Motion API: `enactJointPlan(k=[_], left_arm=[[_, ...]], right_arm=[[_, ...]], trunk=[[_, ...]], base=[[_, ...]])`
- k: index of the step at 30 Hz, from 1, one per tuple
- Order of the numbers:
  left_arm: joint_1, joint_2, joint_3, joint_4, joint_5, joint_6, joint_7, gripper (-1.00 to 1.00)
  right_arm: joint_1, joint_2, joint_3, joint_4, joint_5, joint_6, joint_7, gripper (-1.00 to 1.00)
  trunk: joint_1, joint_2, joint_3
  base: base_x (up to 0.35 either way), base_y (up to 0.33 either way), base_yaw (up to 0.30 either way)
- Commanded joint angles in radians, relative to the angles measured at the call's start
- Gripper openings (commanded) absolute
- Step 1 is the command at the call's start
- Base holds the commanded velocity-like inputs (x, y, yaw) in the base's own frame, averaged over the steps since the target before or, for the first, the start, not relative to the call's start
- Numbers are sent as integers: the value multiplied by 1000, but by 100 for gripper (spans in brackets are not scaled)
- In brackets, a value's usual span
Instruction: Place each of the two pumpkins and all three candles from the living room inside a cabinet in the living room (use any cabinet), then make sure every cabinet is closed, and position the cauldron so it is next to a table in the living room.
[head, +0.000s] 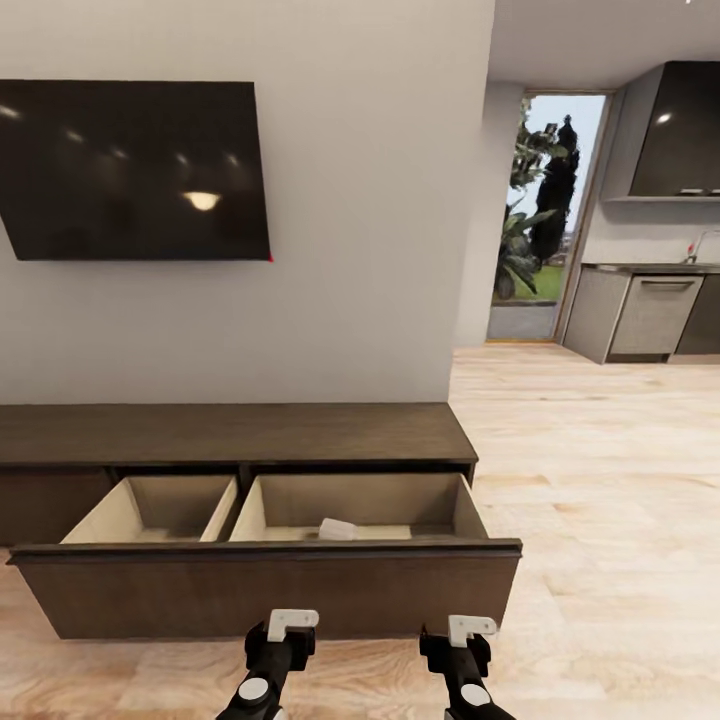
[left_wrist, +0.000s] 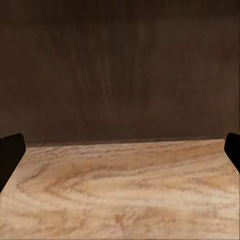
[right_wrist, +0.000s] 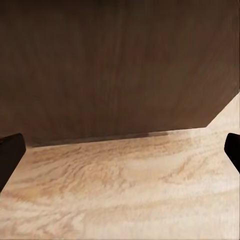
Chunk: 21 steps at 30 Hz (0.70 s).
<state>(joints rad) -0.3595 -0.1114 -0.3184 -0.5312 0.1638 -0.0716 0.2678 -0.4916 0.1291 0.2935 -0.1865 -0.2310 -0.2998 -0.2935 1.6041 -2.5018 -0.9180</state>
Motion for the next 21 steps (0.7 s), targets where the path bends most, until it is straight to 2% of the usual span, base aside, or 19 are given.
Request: enactJointPlan(k=[1, 6, 14, 21], left_arm=[[-1, 1, -8, 1, 12, -5, 8, 100], [-1, 1, -7, 0, 14, -5, 8, 100], [-1, 1, -7, 0, 13, -5, 8, 100], [-1, 1, -7, 0, 13, -5, 8, 100]], right_arm=[[-1, 0, 9, 1, -10, -4, -4, 100], [-1, 0, 8, 1, -10, -4, -4, 100], [-1, 0, 8, 1, -10, -4, -4, 100], [-1, 0, 7, 1, -10, -4, -4, 100]], trunk=[[0, 0, -1], [0, 0, -1], [4, -2, -32], [4, -2, -32]], base=[[100, 0, 0], [38, 0, 0], [5, 0, 0], [0, 0, 0]])
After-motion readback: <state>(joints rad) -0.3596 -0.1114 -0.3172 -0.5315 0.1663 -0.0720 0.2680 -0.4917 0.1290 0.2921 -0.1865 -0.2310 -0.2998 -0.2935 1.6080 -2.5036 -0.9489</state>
